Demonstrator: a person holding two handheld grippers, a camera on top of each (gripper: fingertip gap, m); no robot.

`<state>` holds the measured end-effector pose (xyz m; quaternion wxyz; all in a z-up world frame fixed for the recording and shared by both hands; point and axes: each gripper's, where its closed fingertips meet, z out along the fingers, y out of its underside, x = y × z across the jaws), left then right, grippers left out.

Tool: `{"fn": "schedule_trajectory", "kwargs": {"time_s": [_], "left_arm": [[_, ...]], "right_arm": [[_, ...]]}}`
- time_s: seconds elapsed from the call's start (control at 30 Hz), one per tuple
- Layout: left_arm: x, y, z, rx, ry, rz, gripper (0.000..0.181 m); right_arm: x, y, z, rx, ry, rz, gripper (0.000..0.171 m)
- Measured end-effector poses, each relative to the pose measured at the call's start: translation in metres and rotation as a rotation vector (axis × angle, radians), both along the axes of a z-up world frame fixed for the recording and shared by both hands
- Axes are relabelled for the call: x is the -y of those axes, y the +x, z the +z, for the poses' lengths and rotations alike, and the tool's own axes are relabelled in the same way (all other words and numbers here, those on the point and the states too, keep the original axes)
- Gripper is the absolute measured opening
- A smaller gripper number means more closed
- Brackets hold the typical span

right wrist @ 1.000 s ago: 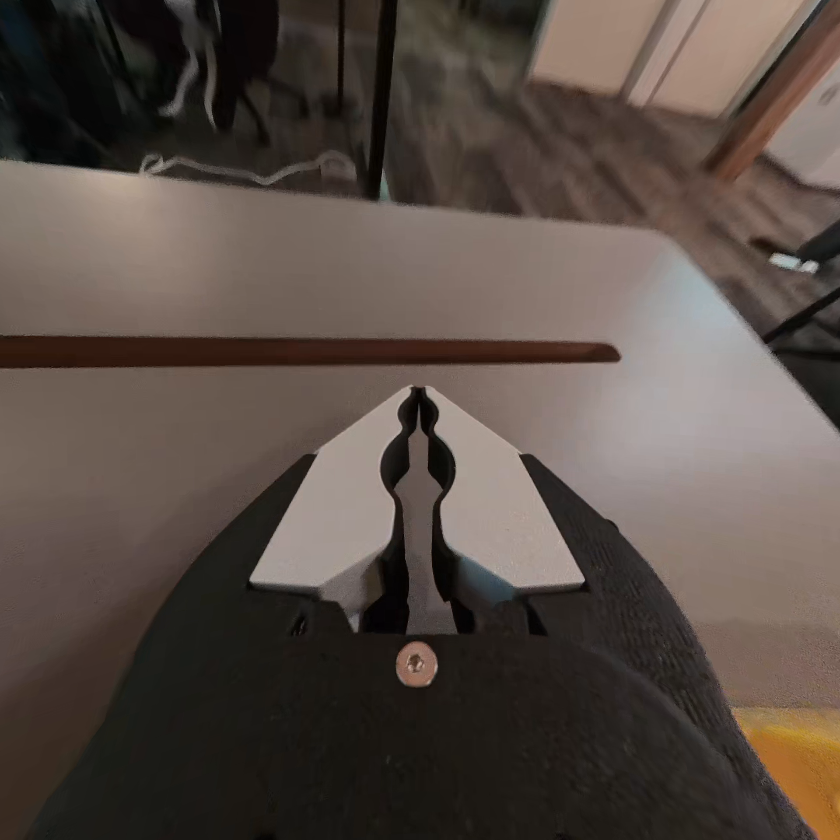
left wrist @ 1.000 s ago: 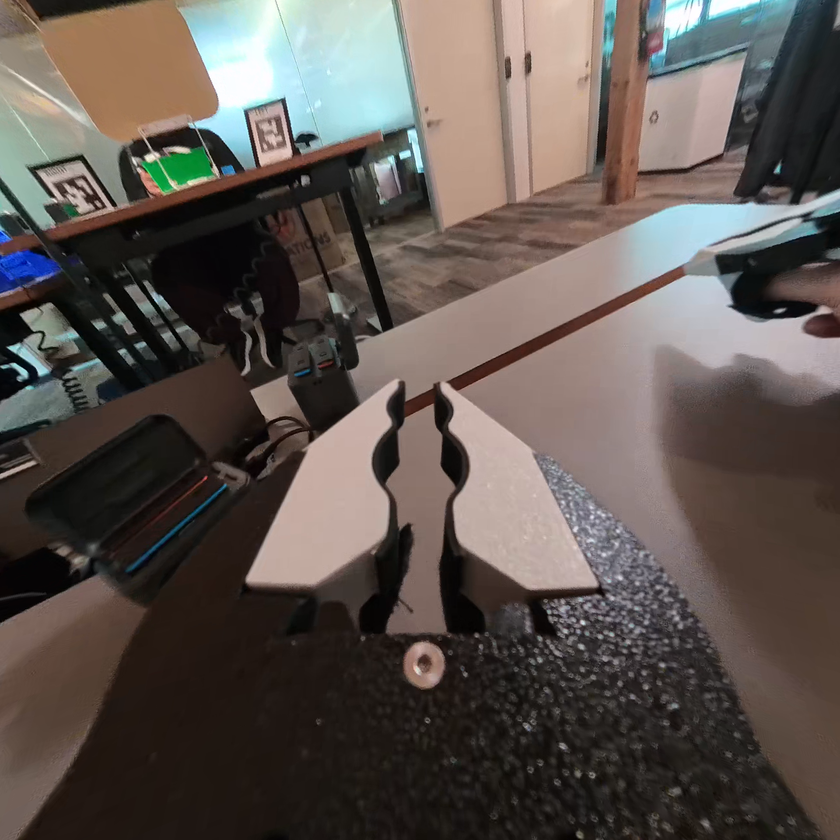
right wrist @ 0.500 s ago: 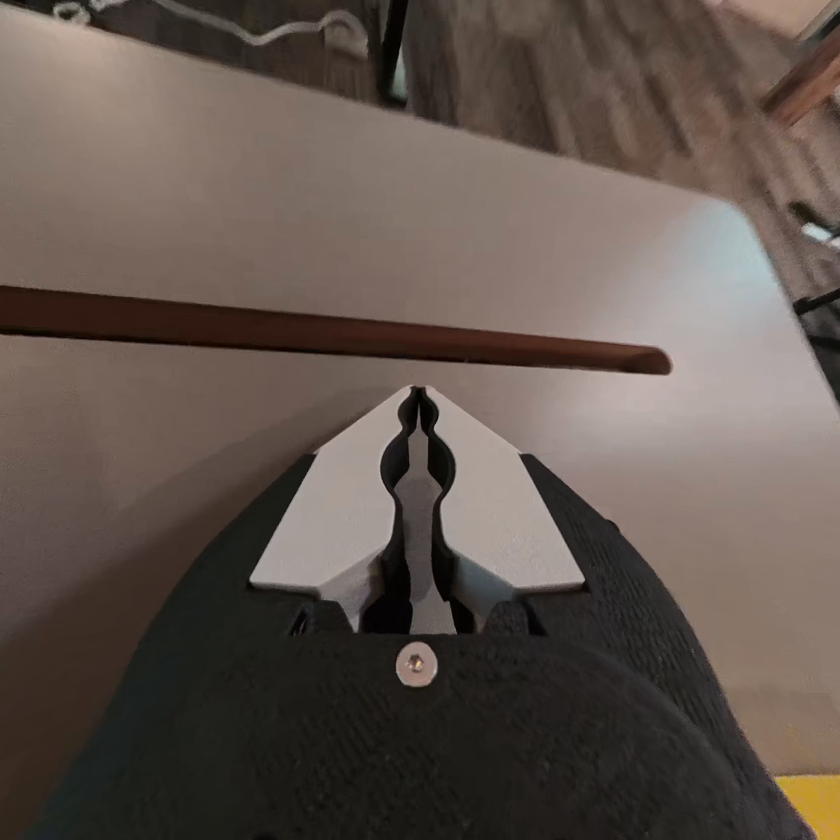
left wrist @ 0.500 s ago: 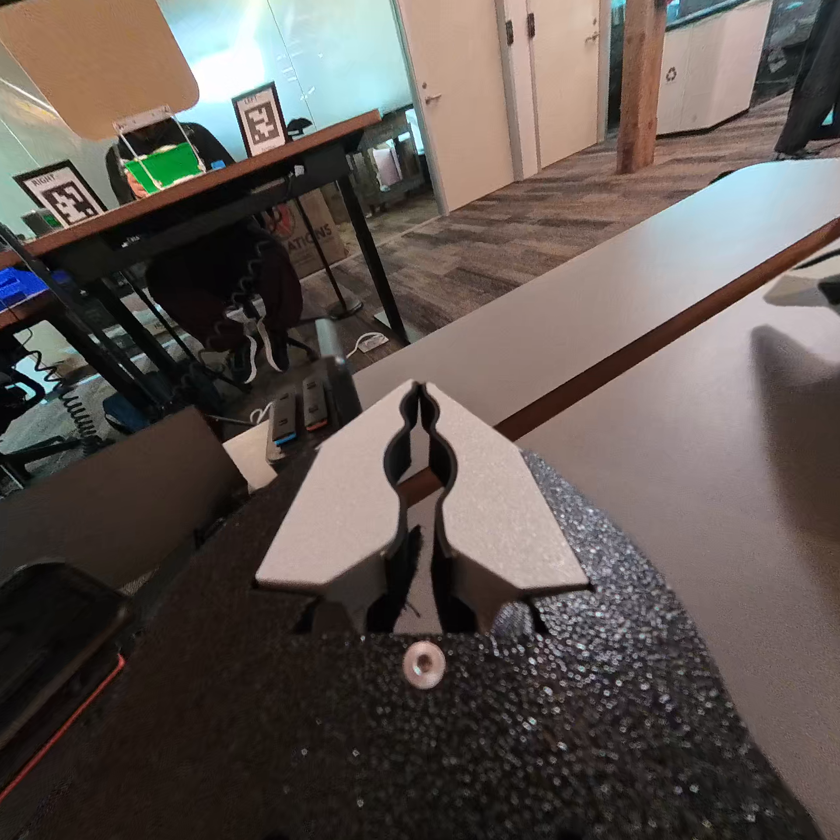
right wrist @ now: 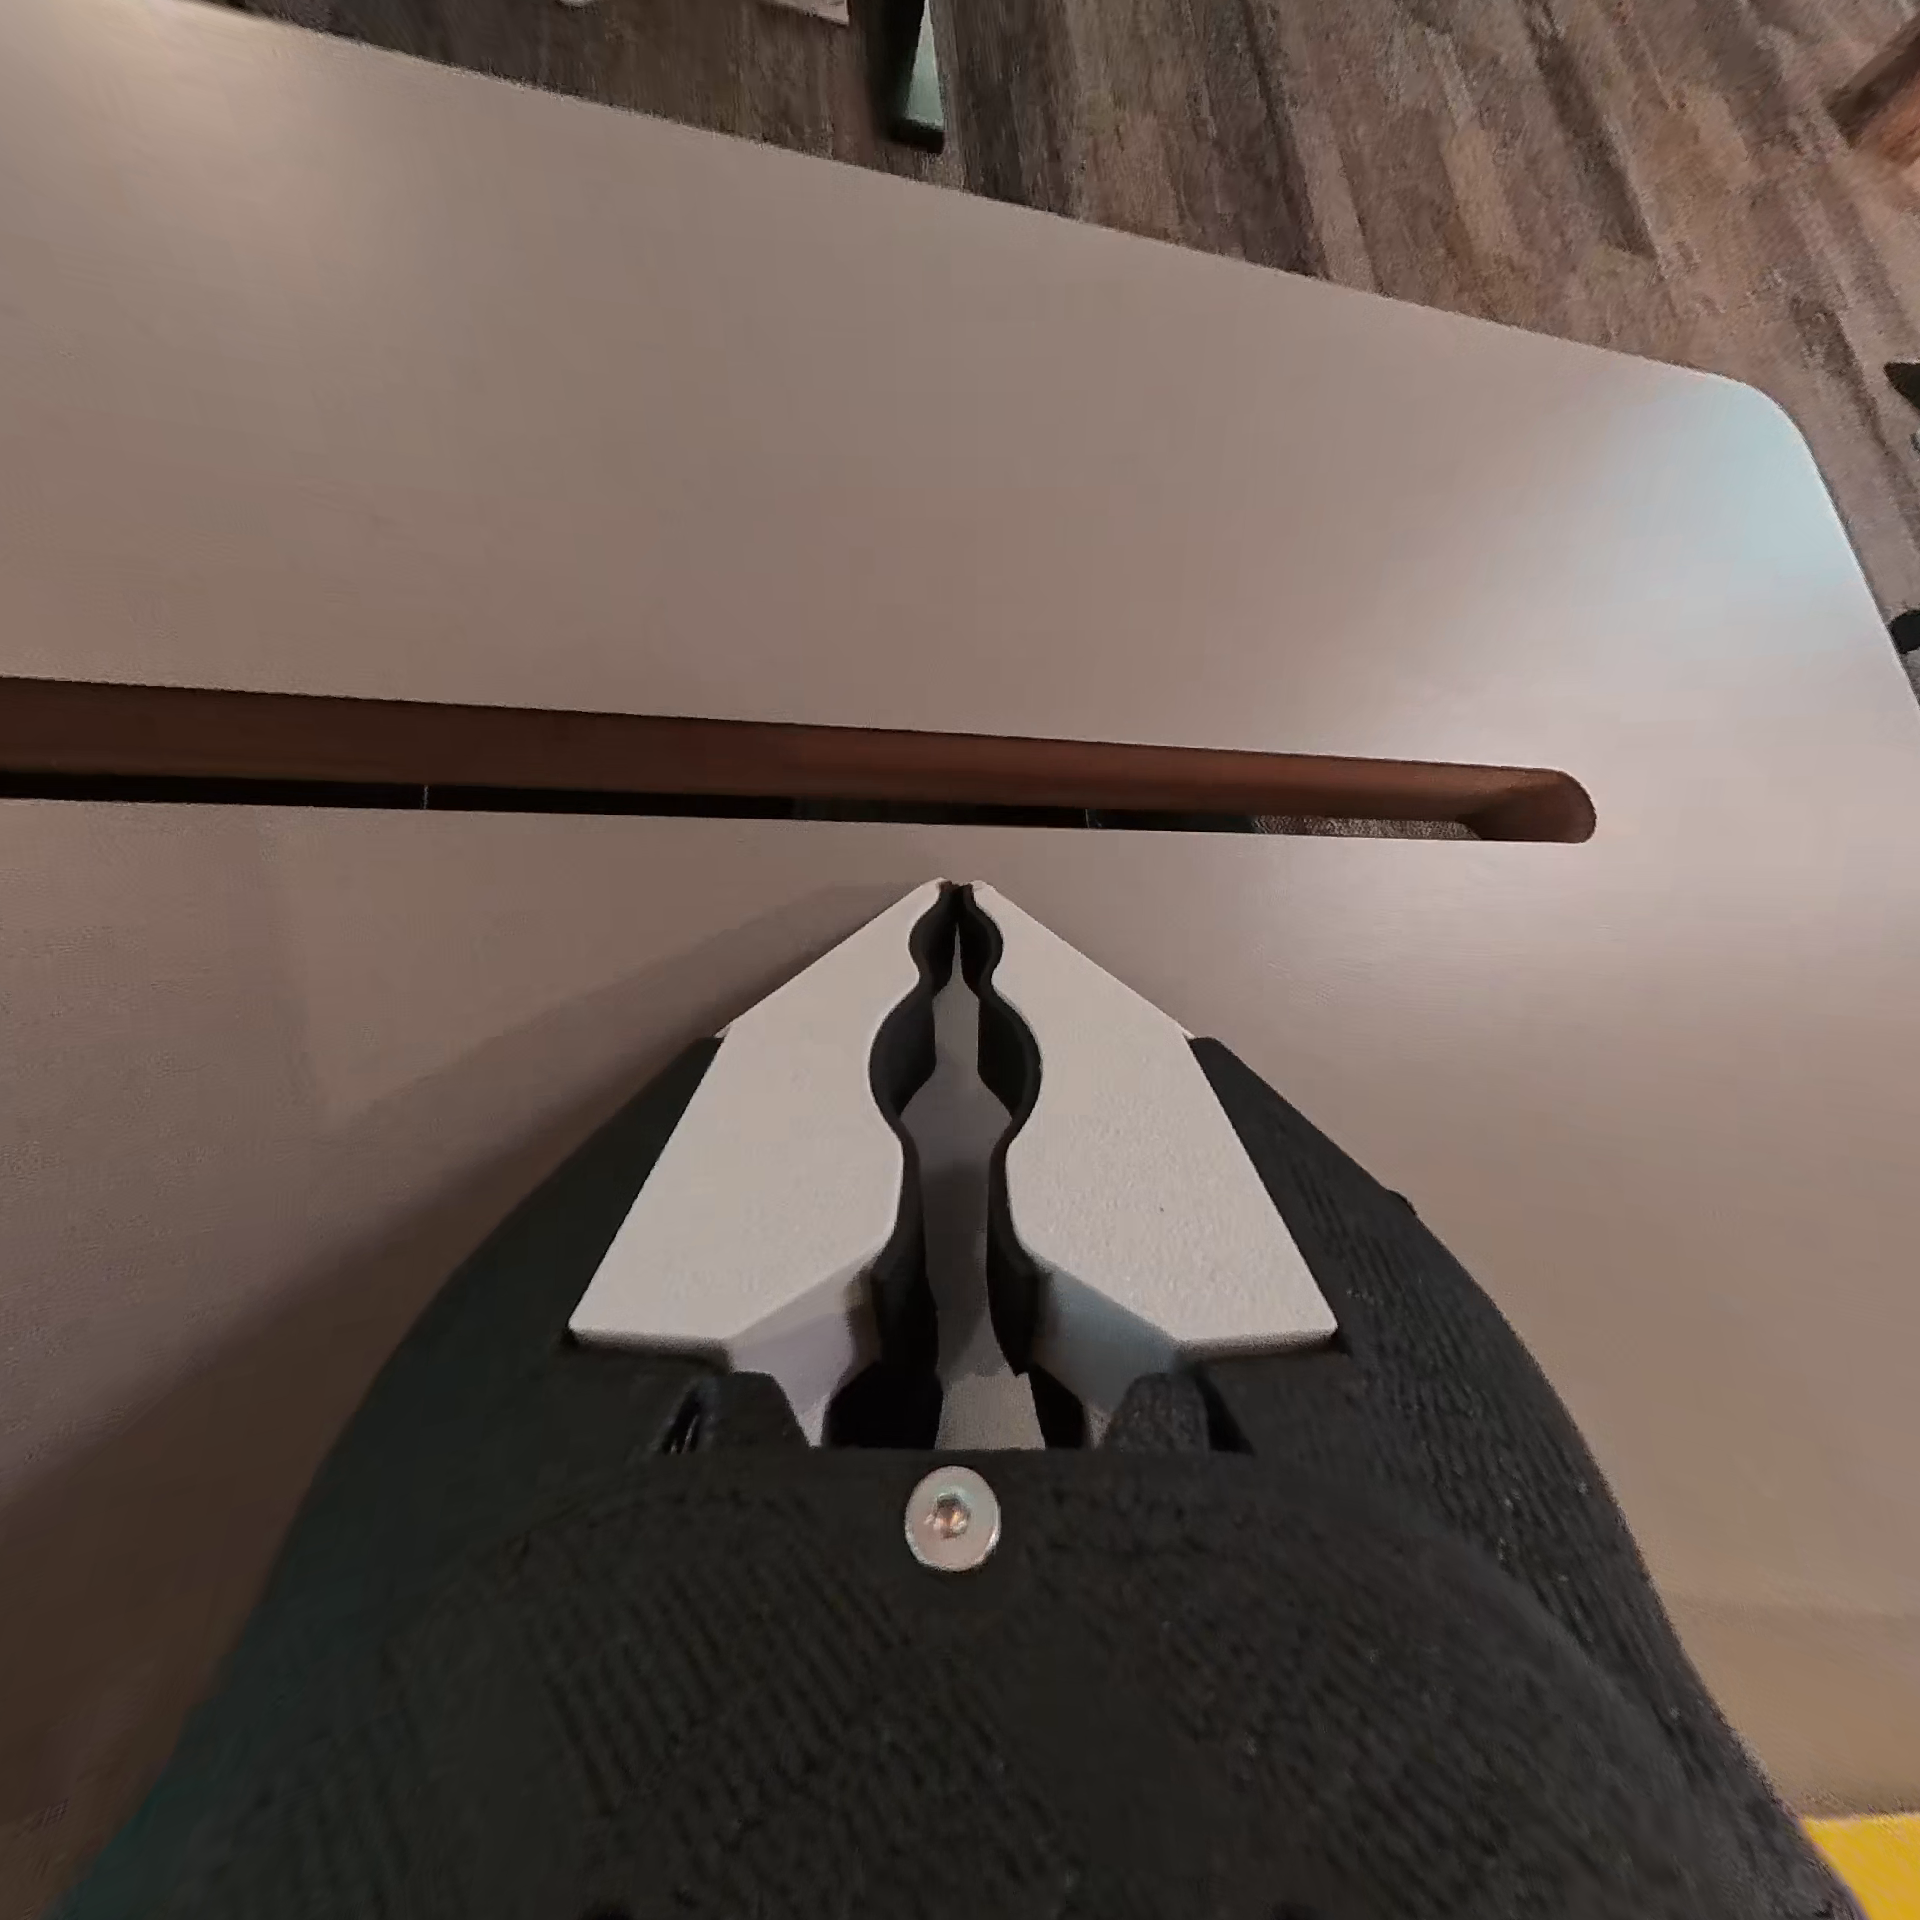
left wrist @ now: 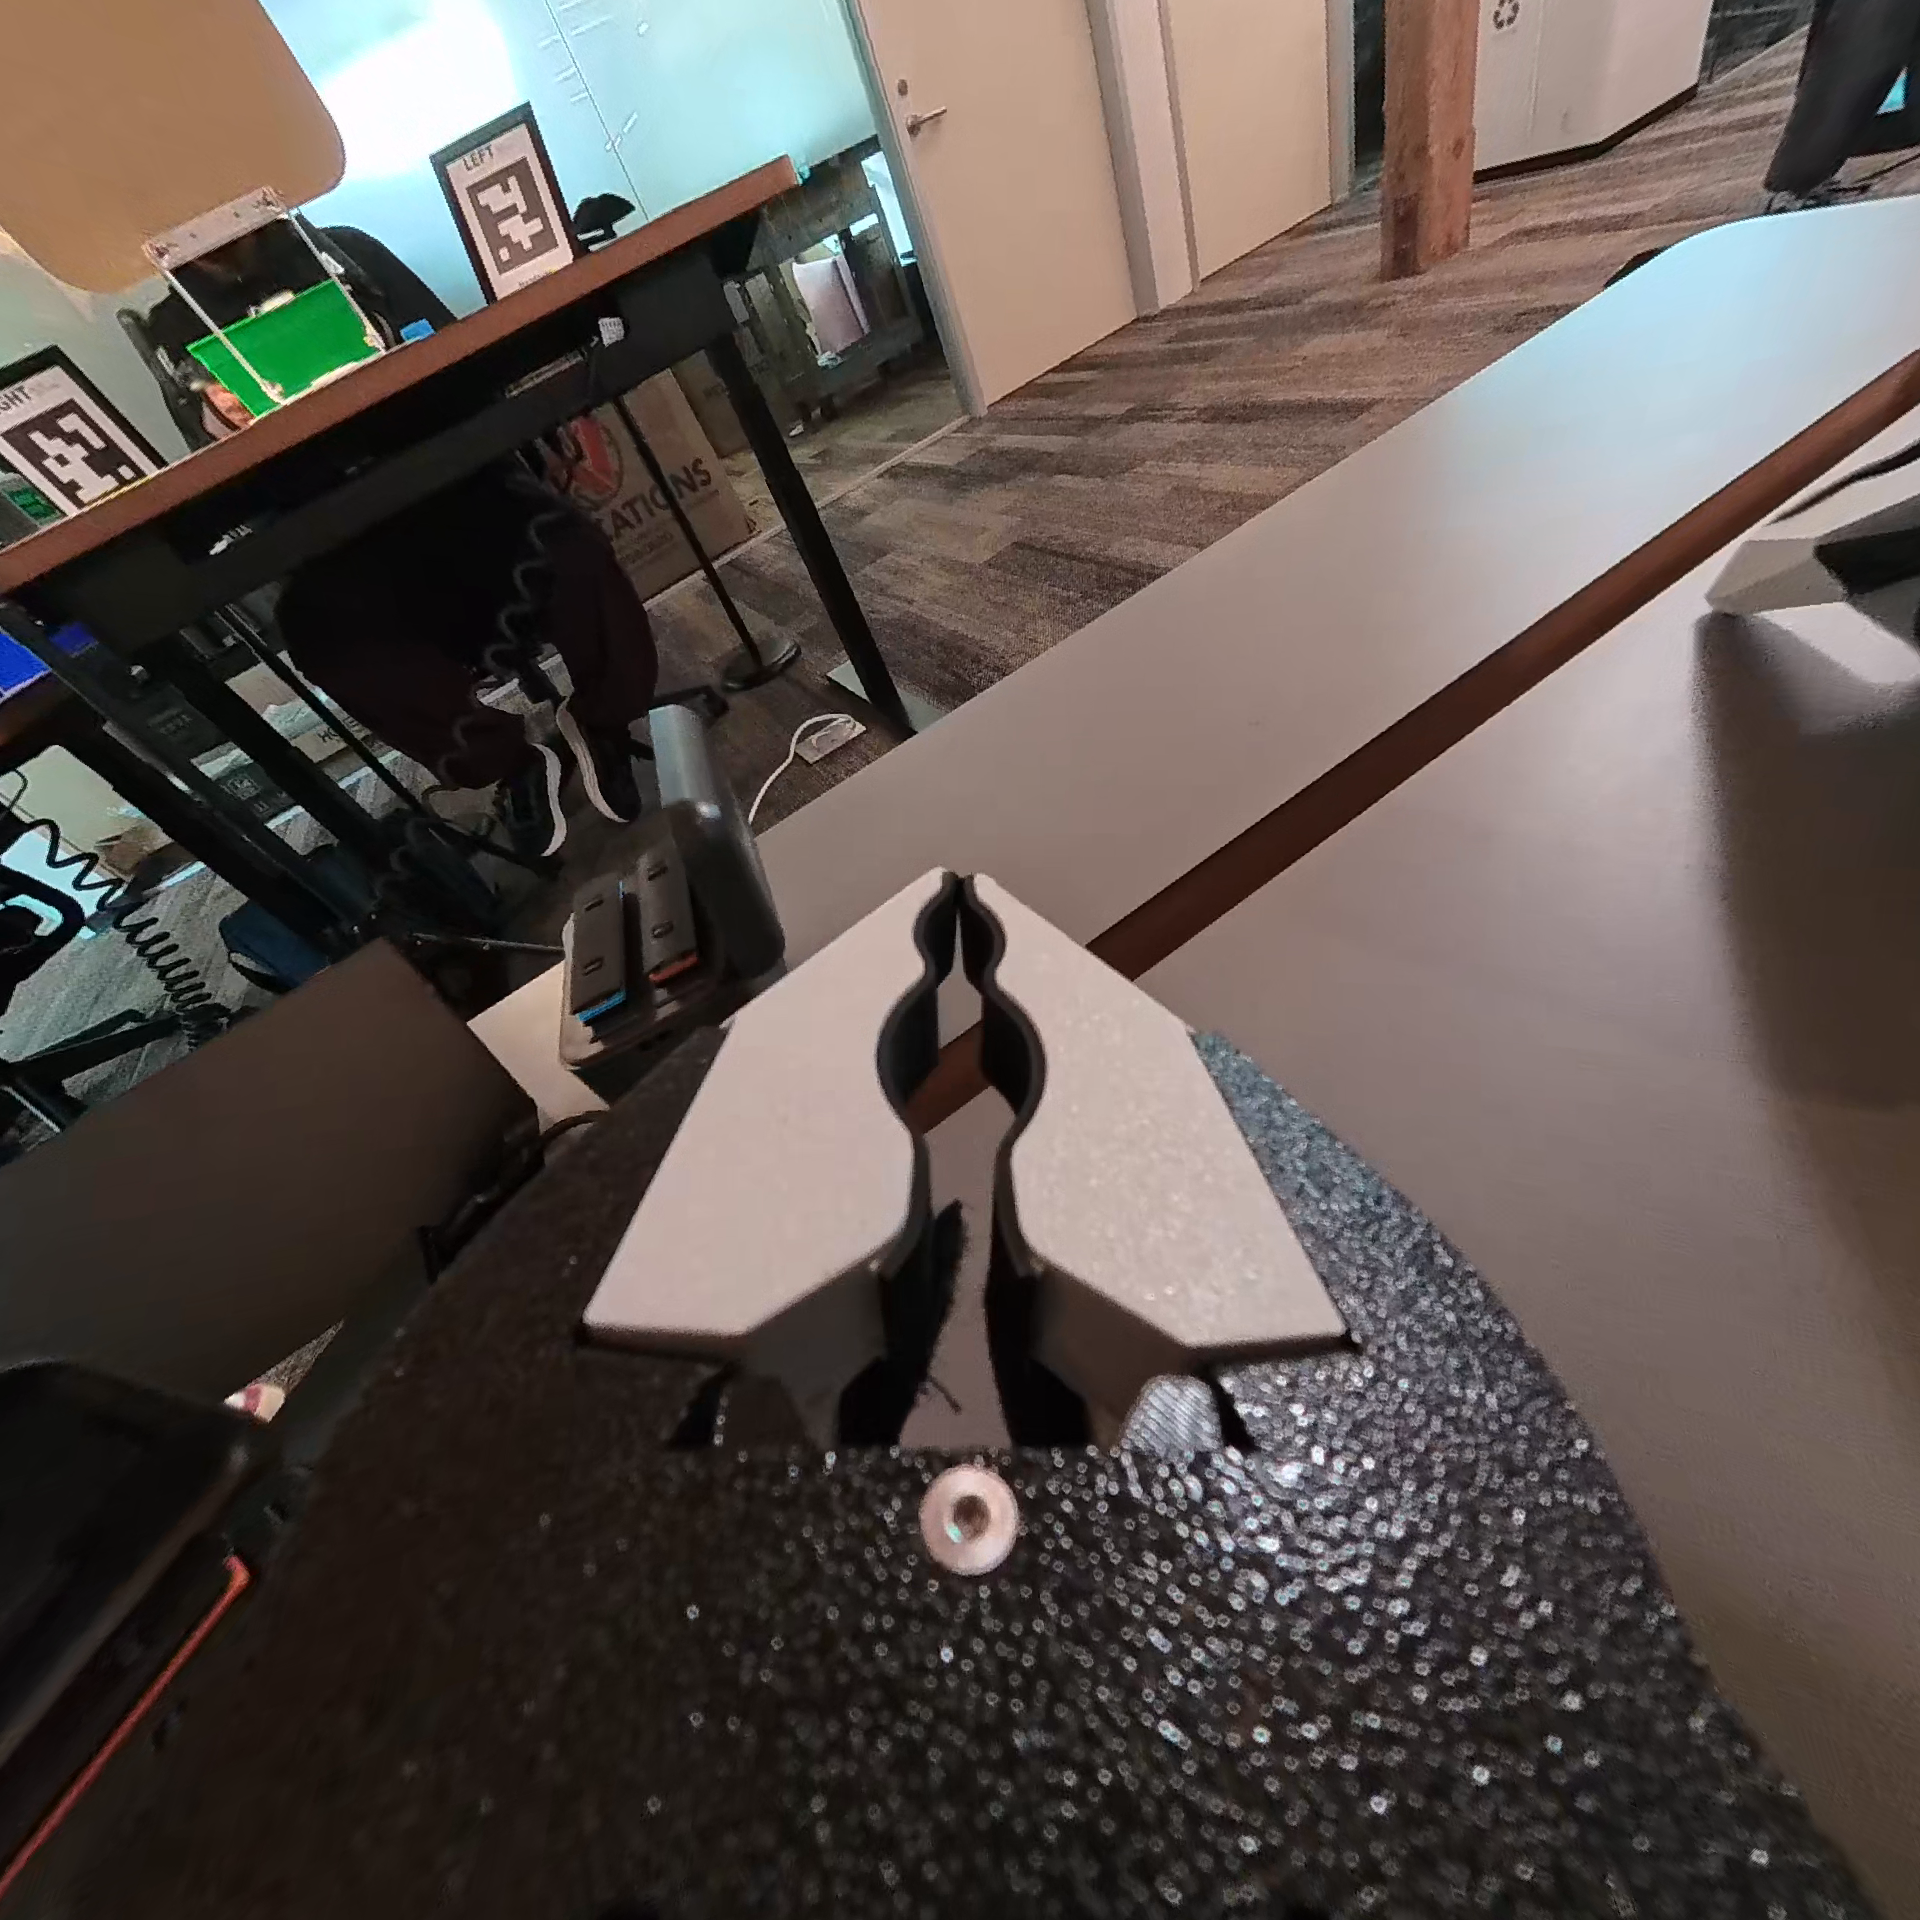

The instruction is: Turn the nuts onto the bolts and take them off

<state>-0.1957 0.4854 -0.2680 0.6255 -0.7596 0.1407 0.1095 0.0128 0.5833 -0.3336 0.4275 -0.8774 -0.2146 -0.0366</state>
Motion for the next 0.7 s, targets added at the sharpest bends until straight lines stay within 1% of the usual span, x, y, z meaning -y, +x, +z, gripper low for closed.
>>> {"fn": "schedule_trajectory", "kwargs": {"time_s": [0.2,0.33,0.4,0.47,0.57,0.63,0.7], "left_arm": [[0.009,0.000,0.014,0.051,0.086,-0.006,0.000],[0.023,-0.010,0.034,0.150,0.195,0.021,0.000],[0.030,-0.017,0.044,0.157,0.247,0.039,0.000],[0.042,-0.021,0.054,0.122,0.303,0.051,0.000],[0.070,-0.023,0.067,0.046,0.376,0.087,0.000],[0.091,-0.019,0.067,0.028,0.382,0.098,0.000],[0.113,-0.011,0.066,0.012,0.377,0.102,0.001]], "right_arm": [[0.006,0.000,0.003,-0.034,0.023,0.004,0.000],[0.019,-0.003,0.017,-0.097,0.082,0.003,0.000],[0.026,-0.007,0.027,-0.098,0.143,0.022,0.000],[0.045,-0.005,0.041,-0.064,0.272,0.037,0.000],[0.091,-0.008,0.070,-0.014,0.459,0.101,0.000],[0.118,-0.018,0.081,-0.030,0.520,0.170,0.000],[0.138,-0.025,0.080,-0.031,0.532,0.223,0.000]]}}
